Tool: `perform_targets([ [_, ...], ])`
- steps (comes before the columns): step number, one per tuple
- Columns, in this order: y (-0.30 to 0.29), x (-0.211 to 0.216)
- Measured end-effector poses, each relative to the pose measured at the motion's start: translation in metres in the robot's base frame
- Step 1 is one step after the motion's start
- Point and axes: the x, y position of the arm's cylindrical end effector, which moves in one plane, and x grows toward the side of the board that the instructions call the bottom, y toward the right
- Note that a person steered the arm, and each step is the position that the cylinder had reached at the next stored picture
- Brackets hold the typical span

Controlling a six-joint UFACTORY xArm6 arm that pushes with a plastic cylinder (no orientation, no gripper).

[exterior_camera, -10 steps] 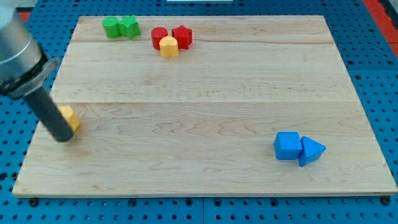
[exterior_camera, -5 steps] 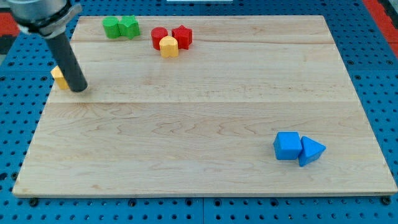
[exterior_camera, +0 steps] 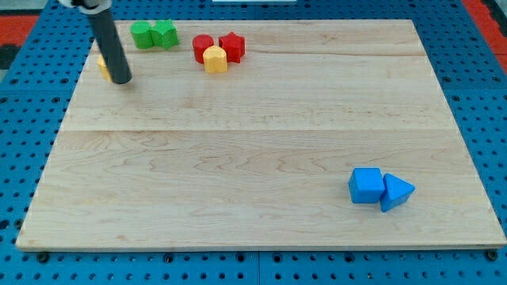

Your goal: Push the hexagon into the red circle

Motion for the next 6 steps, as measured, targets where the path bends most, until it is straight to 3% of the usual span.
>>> perform_targets([
  [1, -0.031, 0.024],
  [2, -0.073, -0.002],
  [3, -0.075, -0.039],
  [4, 0.021, -0.034],
  [5, 0.076, -0.033],
  [6, 0.055, -0.009],
])
